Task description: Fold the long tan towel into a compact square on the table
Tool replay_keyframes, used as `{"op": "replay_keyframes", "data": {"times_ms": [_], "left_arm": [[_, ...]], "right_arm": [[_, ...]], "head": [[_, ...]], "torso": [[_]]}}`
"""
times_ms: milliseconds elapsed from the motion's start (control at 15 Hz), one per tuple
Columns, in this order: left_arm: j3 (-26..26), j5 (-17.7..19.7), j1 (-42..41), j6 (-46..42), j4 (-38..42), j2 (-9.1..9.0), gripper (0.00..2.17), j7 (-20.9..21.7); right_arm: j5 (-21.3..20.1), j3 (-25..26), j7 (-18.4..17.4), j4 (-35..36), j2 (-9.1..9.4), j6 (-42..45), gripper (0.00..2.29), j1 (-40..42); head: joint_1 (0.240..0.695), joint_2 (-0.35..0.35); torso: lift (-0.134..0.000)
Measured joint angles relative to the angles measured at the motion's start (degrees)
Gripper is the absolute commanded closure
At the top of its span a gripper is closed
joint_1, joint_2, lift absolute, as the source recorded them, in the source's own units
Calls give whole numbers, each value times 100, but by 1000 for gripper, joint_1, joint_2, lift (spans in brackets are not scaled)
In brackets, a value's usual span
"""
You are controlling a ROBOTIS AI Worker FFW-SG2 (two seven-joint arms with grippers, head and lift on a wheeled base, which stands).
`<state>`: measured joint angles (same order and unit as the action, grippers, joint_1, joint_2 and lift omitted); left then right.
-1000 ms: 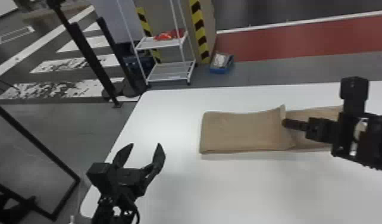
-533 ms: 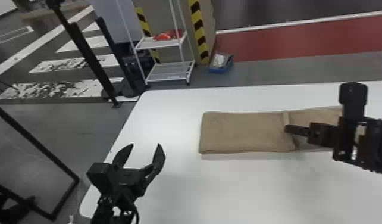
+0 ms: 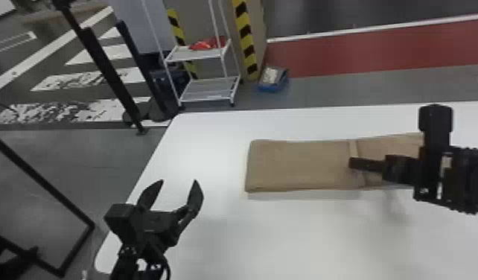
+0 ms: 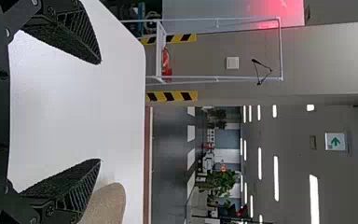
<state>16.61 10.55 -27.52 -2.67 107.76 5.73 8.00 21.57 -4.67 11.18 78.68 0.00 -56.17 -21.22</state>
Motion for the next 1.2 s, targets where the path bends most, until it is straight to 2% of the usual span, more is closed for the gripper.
{"op": "replay_keyframes", "data": {"times_ms": [333,867,1200], "left_arm": [[9,8,-6,-17,-11,23,147,0],[14,9,0,-18,-19,24,147,0],[10,16,1,-18,-27,31,147,0]], "right_arm": [[8,-88,58,-115,0,82,532,-68],[108,-90,14,294,0,38,532,94],[85,-162,41,-11,0,182,542,-69]], "head": [[695,336],[695,343],[695,342]], "torso": [[-123],[-123],[-123]]}}
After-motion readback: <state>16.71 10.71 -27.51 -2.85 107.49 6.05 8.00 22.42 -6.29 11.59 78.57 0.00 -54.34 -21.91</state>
